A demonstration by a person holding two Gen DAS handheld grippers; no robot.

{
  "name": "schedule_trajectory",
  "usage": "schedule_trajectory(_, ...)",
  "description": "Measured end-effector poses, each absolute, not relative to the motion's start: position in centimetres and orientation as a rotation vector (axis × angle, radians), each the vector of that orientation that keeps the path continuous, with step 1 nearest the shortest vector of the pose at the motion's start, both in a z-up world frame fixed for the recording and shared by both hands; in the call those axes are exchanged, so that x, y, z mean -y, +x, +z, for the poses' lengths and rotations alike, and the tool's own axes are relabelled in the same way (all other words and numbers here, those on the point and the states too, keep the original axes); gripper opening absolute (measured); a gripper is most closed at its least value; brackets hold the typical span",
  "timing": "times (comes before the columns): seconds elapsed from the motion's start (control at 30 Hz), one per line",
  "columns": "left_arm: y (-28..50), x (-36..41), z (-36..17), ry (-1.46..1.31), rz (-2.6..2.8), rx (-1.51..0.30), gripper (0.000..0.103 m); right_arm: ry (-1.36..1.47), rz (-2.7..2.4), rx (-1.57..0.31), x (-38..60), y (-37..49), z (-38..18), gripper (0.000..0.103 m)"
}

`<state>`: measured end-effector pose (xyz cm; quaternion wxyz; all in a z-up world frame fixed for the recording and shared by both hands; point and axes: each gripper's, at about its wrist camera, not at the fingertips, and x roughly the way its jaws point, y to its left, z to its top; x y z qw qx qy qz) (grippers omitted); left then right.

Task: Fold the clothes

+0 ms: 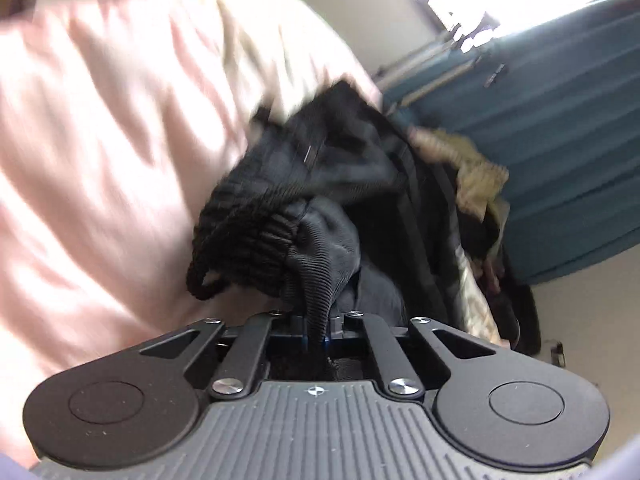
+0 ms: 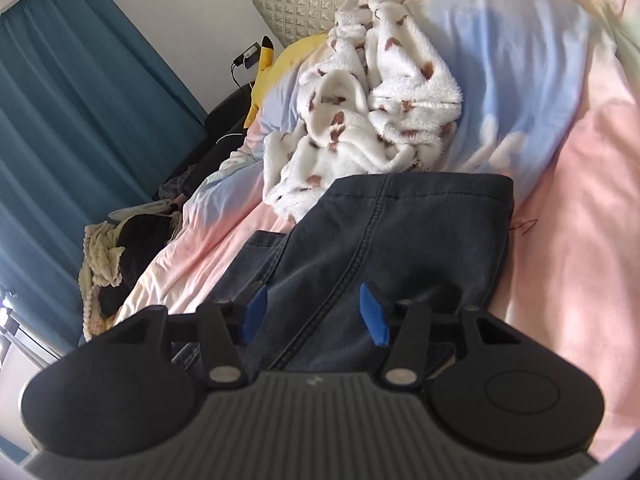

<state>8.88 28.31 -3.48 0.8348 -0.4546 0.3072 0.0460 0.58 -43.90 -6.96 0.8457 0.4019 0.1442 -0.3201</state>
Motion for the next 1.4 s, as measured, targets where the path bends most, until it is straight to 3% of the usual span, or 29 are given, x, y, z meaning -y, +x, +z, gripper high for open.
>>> schedule_trajectory(0.1,6.6,-32.1,-0.8,-1.005,0.123,-0.554,0.006,0.860,-0.689,-0.289,43.9,0.1,-6.9,0.053)
schedule_trajectory(0.4,6.7,-33.8,-6.0,-0.708,0.159,-0.765,0.010,0.884,-0.687,-0.313,44.3,0.4,-7.4,0.053)
schedule_trajectory(0.47,6.1,-33.6,-5.2,-0.654,0.159,-0.755,0.019,0.893,-0.683,-0.320,44.4,0.4,-7.4,0.053)
schedule_trajectory(0.53,5.4,-33.4,-3.8,-0.574,0.194,-0.765,0.037,0.908,-0.680,-0.321,44.6,0.3,-7.5,0.053)
schedule_trajectory(0.6,4.4,-32.6,-1.7,-0.479,0.191,-0.736,0.075,0.907,-0.678,-0.319,44.6,0.3,-7.3,0.053)
schedule_trajectory(0.67,3.1,-32.0,0.1,-0.420,0.158,-0.697,0.085,0.907,-0.666,-0.314,44.6,0.3,-7.1,0.053)
schedule_trajectory(0.8,2.6,-28.2,3.4,-0.304,0.048,-0.635,0.088,0.926,-0.641,-0.292,44.6,0.1,-6.6,0.059)
schedule_trajectory(1.0,5.9,-16.1,4.6,-0.153,-0.244,-0.592,0.091,0.895,-0.637,-0.321,44.7,1.3,-6.5,0.060)
schedule_trajectory(1.4,15.9,3.3,-4.6,0.218,-0.626,-0.803,0.091,0.799,-0.602,-0.343,43.2,2.3,-6.3,0.060)
